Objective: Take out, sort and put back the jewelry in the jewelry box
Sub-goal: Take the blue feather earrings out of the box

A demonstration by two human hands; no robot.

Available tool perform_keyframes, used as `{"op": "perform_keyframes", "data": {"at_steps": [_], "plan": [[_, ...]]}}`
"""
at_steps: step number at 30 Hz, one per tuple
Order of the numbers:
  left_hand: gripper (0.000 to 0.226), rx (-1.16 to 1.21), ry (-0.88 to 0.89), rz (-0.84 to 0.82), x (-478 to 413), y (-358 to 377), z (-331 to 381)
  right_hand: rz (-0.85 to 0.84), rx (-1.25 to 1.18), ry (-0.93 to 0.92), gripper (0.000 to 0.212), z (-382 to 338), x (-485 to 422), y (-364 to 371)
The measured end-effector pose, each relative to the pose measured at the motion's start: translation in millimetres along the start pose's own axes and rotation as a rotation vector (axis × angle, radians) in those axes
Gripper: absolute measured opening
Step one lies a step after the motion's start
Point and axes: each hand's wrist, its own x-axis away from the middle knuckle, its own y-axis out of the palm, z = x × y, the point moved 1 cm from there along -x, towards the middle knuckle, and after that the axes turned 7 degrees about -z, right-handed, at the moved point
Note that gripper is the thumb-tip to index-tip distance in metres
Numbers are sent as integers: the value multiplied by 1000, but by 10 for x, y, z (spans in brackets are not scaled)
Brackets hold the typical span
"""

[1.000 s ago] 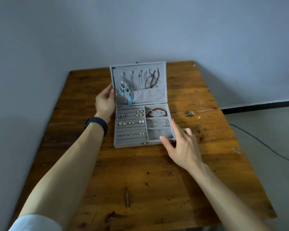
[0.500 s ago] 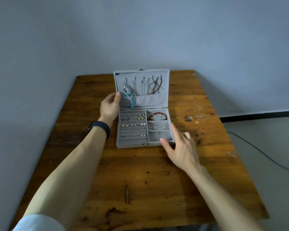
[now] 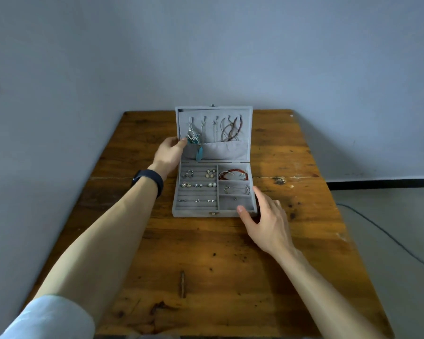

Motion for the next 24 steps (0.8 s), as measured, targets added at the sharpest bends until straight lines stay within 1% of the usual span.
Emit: {"op": "perform_keyframes", "data": {"at_steps": [3,7,10,14,16,18,21,24], "plan": [[59,-62,35,7,-13,-104,32,67,-112,10,66,-20,-48,-96],[59,-62,101,62,-64,-271,90,213,-185,-55,46,-280,-304,-244],[60,8,146,52,-115,-340,110,185,-294,-102,34,-630,-637,-327],[67,52,154,9,-258,-375,144,126,-386,-136,25,-1061,-1152,-332],[70,66,148,-26,-338,-373,158,89,-376,-102,23,-1228,-1377,-320],[67,72,154,-53,-392,-365,166,62,-335,-80,26,-1357,-1555,-289],[56,26,185,-52,-441,-356,138,57,-272,-47,32,-1494,-1735,-192],[44,-19,245,-15,-458,-360,87,95,-182,22,30,-1572,-1815,-88]]}}
